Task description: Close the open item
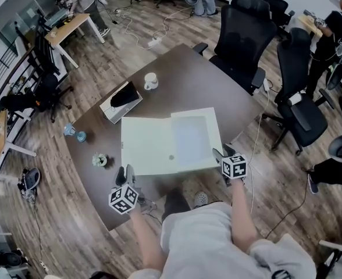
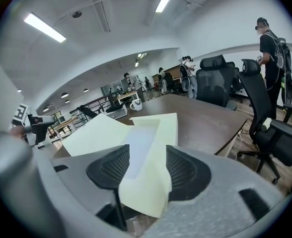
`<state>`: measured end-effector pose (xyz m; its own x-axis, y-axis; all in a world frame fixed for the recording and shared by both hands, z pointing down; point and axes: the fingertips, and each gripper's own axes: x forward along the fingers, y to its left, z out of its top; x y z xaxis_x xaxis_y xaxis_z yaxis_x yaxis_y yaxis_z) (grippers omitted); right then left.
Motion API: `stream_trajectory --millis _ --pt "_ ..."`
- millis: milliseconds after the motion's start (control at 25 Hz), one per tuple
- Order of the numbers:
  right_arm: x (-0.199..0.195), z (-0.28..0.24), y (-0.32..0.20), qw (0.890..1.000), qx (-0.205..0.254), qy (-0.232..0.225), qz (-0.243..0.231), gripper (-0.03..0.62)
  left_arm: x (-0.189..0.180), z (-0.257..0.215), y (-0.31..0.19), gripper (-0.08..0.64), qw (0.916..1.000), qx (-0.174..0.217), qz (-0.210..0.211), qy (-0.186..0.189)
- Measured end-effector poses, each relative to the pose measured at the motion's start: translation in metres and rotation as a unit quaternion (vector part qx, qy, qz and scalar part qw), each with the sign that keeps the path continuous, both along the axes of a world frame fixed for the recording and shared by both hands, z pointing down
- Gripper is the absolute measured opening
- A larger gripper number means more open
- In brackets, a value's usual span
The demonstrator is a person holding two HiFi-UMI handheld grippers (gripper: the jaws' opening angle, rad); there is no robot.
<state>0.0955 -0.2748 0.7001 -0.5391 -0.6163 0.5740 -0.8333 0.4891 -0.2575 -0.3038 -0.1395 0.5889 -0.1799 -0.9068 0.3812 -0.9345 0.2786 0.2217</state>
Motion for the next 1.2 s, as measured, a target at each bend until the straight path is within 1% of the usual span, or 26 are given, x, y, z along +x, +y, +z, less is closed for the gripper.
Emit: stream_trajectory --millis 80,200,280,440,520,720,800,880,1040,1200 --pt "0.012 0.013 -0.003 1.0 -0.016 0.005 0.017 0.233 -0.011 0.009 0.004 0.146 0.9998 -0.01 -0.015 0.005" --pt "0.025 0.026 -0.002 0.999 -0.033 0.002 0.034 0.235 -0.027 0.026 0.011 0.146 0.9987 -0.023 -0.04 0.024" --pt "0.026 0.031 -0.003 0.999 -0.038 -0.005 0.039 0.235 -0.036 0.035 0.014 0.147 0.9974 -0.028 -0.054 0.038" --pt "0.022 0.042 -0.003 0.997 -0.054 -0.01 0.046 0.237 -0.044 0.061 0.017 0.159 0.9945 -0.043 -0.065 0.069" --pt "0.021 0.048 -0.006 0.996 -0.063 -0.015 0.056 0.238 -0.052 0.069 0.02 0.174 0.9925 -0.052 -0.082 0.075" --pt "0.019 0.058 -0.013 0.995 -0.071 -0.008 0.069 0.239 -0.063 0.109 0.027 0.198 0.9836 -0.069 -0.104 0.13" --pt "0.016 0.06 -0.016 0.994 -0.072 -0.012 0.076 0.239 -0.068 0.12 0.03 0.199 0.9803 -0.085 -0.114 0.138" --pt "0.014 0.063 -0.019 0.994 -0.075 -0.009 0.081 0.249 -0.071 0.128 0.029 0.199 0.9789 -0.092 -0.113 0.143" --pt "0.014 0.069 -0.022 0.993 -0.08 -0.009 0.089 0.253 -0.072 0.141 0.026 0.199 0.9748 -0.083 -0.106 0.178" --pt "0.01 0.069 -0.024 0.992 -0.083 -0.02 0.096 0.253 -0.064 0.155 0.023 0.199 0.9668 -0.066 -0.101 0.225"
